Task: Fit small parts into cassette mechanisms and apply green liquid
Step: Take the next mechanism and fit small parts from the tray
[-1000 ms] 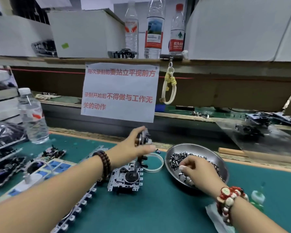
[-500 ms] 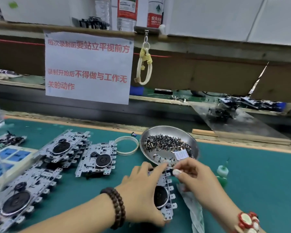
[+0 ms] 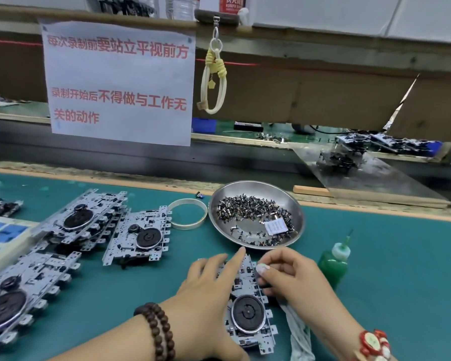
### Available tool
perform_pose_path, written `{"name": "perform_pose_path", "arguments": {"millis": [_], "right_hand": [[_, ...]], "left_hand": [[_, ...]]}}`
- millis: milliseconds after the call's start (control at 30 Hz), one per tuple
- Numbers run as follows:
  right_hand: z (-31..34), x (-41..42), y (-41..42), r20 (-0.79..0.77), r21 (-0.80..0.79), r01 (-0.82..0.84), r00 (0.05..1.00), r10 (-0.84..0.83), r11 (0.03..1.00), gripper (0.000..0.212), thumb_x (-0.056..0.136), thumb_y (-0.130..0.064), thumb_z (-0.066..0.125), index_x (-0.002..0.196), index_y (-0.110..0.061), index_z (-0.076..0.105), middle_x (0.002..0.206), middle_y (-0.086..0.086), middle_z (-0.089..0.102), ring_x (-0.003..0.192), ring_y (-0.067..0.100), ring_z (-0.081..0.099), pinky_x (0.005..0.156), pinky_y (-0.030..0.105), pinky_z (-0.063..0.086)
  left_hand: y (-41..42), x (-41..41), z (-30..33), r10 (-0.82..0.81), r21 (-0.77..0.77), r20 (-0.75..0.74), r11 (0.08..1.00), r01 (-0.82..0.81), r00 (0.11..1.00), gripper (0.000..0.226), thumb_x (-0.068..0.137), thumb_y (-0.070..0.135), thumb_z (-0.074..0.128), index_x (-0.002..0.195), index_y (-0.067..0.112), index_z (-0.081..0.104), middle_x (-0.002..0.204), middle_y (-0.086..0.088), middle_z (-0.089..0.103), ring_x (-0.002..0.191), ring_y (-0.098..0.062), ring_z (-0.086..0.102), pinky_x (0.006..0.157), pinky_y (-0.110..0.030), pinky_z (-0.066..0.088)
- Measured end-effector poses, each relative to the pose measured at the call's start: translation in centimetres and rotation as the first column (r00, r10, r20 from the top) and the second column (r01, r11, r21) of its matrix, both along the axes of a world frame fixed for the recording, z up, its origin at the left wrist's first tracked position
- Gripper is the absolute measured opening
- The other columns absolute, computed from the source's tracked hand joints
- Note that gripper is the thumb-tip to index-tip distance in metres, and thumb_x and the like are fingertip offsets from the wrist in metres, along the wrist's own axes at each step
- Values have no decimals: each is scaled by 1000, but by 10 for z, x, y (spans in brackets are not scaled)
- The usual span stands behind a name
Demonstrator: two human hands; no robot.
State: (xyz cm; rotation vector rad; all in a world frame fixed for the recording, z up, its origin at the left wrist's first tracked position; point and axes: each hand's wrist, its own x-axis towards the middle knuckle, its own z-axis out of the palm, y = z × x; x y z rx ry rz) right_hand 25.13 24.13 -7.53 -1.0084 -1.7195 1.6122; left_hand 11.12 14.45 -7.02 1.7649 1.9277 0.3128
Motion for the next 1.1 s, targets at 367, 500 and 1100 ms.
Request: {"name": "perform_pose_path", "arguments": {"millis": [367, 500, 1100], "right_hand": [[-4, -4, 6, 133, 147, -12, 991, -8, 989, 21, 85, -5, 63, 71, -21, 64, 54, -10, 61, 47, -3, 52, 44, 9, 39], [-8, -6, 5, 189, 228, -29, 982, -15, 973, 18, 82, -9, 67, 69, -22, 65, 65, -8, 61, 49, -2, 48, 51, 13, 39], [-15, -11, 2, 151, 202, 31, 987, -63, 979, 21, 77, -11, 72, 63, -26, 67, 60, -11, 54, 51, 3, 43, 55, 16, 38]], "left_hand": [[-4, -11, 0, -85, 29, 81, 996, 83, 993, 118, 64, 54, 76, 122, 59, -26, 139, 33, -12, 127, 13, -13, 115, -27, 5], [-6, -21, 6, -61, 52, 113, 997, 56, 992, 98, 62, 63, 71, 121, 69, -7, 133, 43, -14, 126, 17, -17, 117, -40, 10], [29, -10, -13, 180, 331, 193, 913, -237, 965, 12, 91, 41, 45, 81, 47, 44, 95, 34, 49, 100, 17, 34, 85, -22, 19]]}}
